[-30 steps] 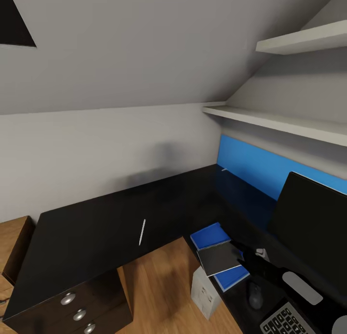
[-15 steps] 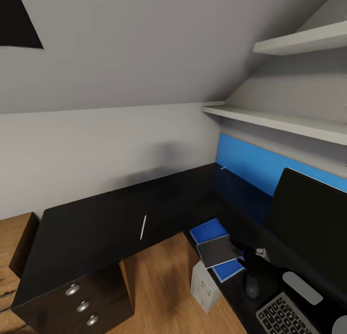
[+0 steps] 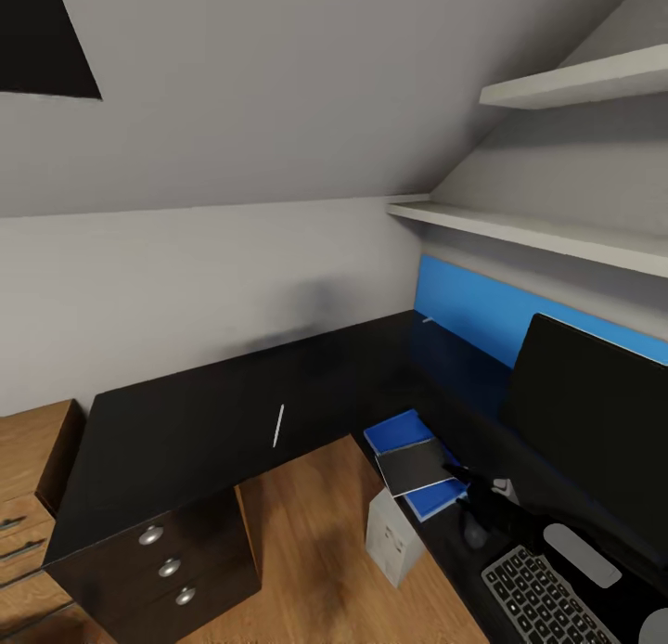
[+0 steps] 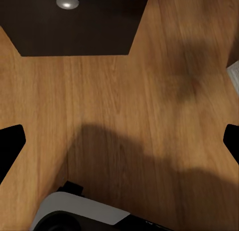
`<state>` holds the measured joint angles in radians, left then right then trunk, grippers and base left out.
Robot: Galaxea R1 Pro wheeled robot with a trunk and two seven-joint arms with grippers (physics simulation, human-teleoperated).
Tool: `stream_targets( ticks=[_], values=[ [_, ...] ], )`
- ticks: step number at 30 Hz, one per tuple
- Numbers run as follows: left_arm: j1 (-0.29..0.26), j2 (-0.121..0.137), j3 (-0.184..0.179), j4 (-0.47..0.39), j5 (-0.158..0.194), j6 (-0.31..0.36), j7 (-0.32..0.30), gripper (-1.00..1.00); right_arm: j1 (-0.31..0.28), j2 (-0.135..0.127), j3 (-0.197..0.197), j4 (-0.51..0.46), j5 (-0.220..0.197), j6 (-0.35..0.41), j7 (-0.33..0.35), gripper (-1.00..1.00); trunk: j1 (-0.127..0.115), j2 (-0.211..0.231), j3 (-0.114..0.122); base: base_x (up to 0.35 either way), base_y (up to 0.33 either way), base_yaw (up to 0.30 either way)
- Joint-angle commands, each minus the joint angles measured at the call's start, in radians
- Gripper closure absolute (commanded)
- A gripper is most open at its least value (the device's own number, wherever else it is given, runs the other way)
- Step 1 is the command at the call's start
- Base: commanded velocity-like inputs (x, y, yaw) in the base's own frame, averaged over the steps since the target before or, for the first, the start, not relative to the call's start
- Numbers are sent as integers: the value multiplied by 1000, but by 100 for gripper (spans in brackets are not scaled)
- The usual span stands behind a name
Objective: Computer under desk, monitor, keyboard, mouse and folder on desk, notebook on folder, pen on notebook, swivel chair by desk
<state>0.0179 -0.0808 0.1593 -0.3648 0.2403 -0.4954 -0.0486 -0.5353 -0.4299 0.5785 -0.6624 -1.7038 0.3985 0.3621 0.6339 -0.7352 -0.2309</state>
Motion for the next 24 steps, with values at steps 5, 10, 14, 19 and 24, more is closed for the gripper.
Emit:
stream_targets(
  ticks=[5, 10, 14, 19, 24],
  values=[
    [0, -1, 2, -2, 8, 0, -5, -100, -2, -1, 9, -12, 10, -2, 6, -100, 0, -1, -1, -14, 0, 0],
    [0, -1, 2, -2, 8, 1, -5, -100, -2, -2, 13, -50, 73, -2, 7, -100, 0, -1, -1, -4, 0, 0],
    [0, -1, 2, -2, 9, 1, -5, -100, -2, -2, 13, -88, 140, -3, 6, -100, 0, -1, -1, -2, 0, 0],
    [0, -1, 2, -1, 9, 1, -5, -100, -2, -3, 14, -133, 197, -5, 4, -100, 0, -1, -1, 0, 0, 0],
    [0, -1, 2, -1, 10, 3, -5, -100, -2, -4, 16, -182, 221, -5, 2, -100, 0, -1, -1, 0, 0, 0]
  ],
)
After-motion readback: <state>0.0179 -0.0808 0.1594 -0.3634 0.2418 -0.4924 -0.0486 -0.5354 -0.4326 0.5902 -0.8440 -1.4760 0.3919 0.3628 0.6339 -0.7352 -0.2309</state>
